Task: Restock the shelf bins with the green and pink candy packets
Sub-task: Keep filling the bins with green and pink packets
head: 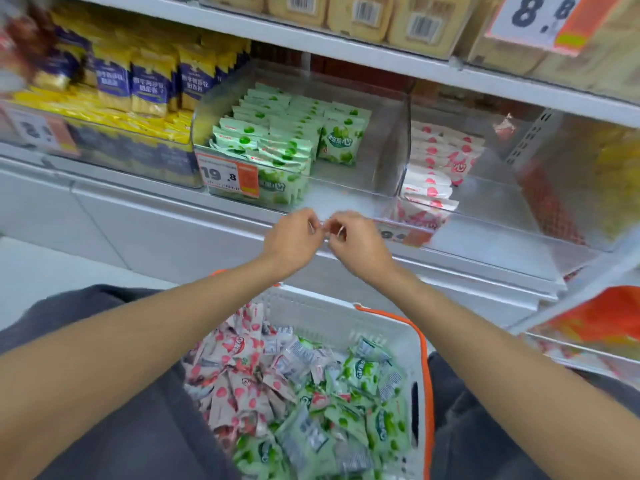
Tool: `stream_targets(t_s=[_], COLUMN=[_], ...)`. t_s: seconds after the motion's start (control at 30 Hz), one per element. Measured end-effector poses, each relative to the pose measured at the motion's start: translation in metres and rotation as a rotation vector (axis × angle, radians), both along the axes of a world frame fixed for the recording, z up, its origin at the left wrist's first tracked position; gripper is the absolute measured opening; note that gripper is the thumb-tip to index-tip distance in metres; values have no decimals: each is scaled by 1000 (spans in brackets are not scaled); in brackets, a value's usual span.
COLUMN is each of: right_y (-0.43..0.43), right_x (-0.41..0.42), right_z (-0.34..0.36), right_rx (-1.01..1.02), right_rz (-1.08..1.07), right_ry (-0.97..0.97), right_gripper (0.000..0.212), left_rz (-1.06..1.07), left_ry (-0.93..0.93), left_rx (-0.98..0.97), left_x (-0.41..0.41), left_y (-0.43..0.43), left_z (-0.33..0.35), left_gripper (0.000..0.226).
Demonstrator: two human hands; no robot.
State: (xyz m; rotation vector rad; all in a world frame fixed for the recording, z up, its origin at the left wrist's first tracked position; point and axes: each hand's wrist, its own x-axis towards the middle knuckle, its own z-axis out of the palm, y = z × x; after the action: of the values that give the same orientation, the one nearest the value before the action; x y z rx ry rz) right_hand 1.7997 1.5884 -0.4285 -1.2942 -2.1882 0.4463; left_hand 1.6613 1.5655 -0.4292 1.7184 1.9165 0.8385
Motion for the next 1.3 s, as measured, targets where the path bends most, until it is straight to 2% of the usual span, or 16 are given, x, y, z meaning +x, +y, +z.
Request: stream_targets(t_s=[0.17, 0.23, 0.3, 0.33, 0.43, 0.5, 0.57, 0.63, 0.7, 0.83, 0.93, 1.0, 1.07, 1.13, 1.23, 1.3], right_y=[-62, -83, -98, -102, -110, -115, -124, -132, -136, -117, -88, -72, -61, -54, -50, -45], right_x=[54, 73, 84, 87, 81, 71, 62, 60, 64, 63, 55, 47, 38, 31, 22, 18], right_z=[-114, -149, -170, -174, -175, -176, -182, -191, -197, -176, -138, -109, -83, -62, -39, -29], right_rx=[-736, -915, -951, -934, -857, -922, -978, -914, -829, -676, -678, -709, -698, -648, -577, -538], right_rz=[41, 77, 120, 146, 266, 308, 374, 442, 427, 283, 129, 42, -23, -71, -115, -159], right_ry=[-334, -565, -733, -754, -671, -575, -623, -764, -791, -634, -296, -9, 251, 417, 543, 648], right_gripper=[23, 30, 41, 47, 61, 65, 63, 54, 42, 15, 15, 20, 19, 18, 17, 18], left_rz=[-214, -332, -416, -440, -457, -458, -467, -487, -498, -502, -434, -300, -115, 51, 209, 181], left_ry=[71, 130, 190, 214, 250, 253, 256, 248, 244, 237, 189, 34, -277, -497, -616, -625], left_rx=[-386, -461, -504, -516, -535, -554, -584, -615, -636, -675, -686, -596, -490, -334, -167, -144], left_x=[-3, 1, 5, 5, 2, 2, 2, 3, 5, 3, 0, 1, 6, 10, 11, 13], left_y=[-47, -56, -60, -61, -61, -61, -62, -63, -63, -61, -55, -50, -45, -40, -34, -33], left_z=[-73, -83, -86, -87, -93, -95, -96, -96, -95, -95, -94, -88, -74, -62, -51, -48], left_gripper=[15, 16, 18, 19, 21, 21, 22, 22, 22, 25, 24, 35, 54, 61, 53, 51])
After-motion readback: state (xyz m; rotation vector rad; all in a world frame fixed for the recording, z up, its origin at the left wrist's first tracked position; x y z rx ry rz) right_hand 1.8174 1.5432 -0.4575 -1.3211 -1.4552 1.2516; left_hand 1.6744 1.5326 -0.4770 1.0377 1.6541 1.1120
